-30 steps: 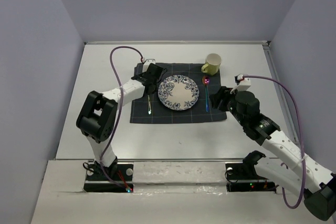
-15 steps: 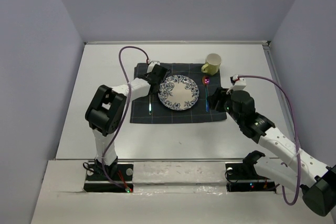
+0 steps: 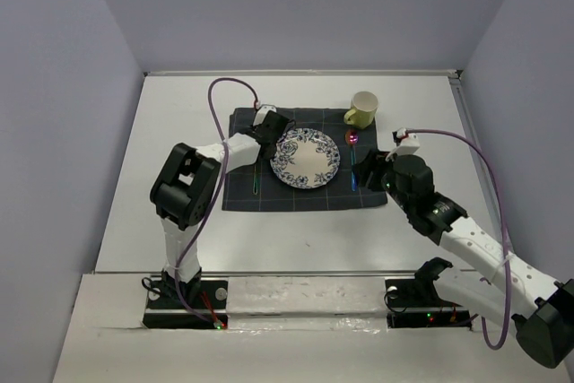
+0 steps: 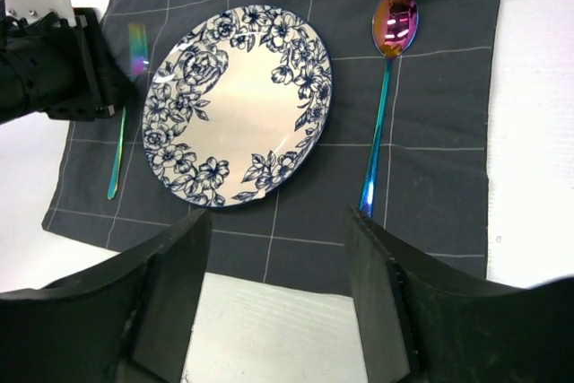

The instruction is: Set the dinner table for one person

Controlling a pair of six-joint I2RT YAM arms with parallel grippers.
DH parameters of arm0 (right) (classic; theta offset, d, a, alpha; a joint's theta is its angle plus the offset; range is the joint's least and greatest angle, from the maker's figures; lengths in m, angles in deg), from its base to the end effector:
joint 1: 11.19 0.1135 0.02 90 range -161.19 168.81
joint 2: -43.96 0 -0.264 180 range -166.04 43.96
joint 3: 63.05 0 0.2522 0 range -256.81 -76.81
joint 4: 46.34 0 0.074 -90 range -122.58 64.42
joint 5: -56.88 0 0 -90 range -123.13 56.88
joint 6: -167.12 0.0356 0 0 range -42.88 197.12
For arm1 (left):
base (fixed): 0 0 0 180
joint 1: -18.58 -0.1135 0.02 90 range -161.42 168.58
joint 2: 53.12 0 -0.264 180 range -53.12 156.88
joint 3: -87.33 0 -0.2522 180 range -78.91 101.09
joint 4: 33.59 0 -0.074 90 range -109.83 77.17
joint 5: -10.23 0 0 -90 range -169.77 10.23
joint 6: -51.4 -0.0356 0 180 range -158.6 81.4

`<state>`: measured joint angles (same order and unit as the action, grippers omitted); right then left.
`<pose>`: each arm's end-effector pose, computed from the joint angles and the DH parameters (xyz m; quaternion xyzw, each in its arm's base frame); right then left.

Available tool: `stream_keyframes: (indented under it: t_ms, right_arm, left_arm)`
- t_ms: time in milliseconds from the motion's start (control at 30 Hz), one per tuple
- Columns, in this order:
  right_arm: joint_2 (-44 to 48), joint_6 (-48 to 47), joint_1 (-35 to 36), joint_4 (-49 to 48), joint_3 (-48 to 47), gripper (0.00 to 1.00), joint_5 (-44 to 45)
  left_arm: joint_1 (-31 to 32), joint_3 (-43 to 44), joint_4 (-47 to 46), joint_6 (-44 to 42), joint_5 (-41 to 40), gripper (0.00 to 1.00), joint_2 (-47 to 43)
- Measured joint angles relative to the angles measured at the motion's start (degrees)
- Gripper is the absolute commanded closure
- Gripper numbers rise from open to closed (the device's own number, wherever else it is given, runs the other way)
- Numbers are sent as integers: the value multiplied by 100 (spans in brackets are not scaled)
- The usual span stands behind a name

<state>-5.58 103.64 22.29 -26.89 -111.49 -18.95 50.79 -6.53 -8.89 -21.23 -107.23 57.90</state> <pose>0.1737 0.1044 0.2714 0.0206 0.8184 0.1949 0.5402 0.3573 -0.2057 0.1734 0.0364 0.9146 0.0615 0.3981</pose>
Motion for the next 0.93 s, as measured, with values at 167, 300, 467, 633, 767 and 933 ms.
stream_keyframes:
  t_ms: [167,300,467,633,767,933]
  right_arm:
    - [7,20,0,79,-63,9,63]
    - [26,-13,-2,442,-549,0,168]
    - [741,-195,0,684,-1355,0,249]
    - [1674,-671,0,824,-2319,0,498]
    - [2256,-905,0,855,-2820,0,704]
    - [2686,-964,-2,881,-2938,0,839]
  left_arm:
    - [-11,0,0,50,-374,1,-63]
    - [190,-76,127,55,-734,1,-706]
    - [669,-219,42,-90,-820,1,-3377]
    - [699,-785,-599,-308,-522,1,-6776]
    - [654,-857,-732,-363,-409,1,-8424]
    - [656,-1123,-577,-341,-94,1,-8736]
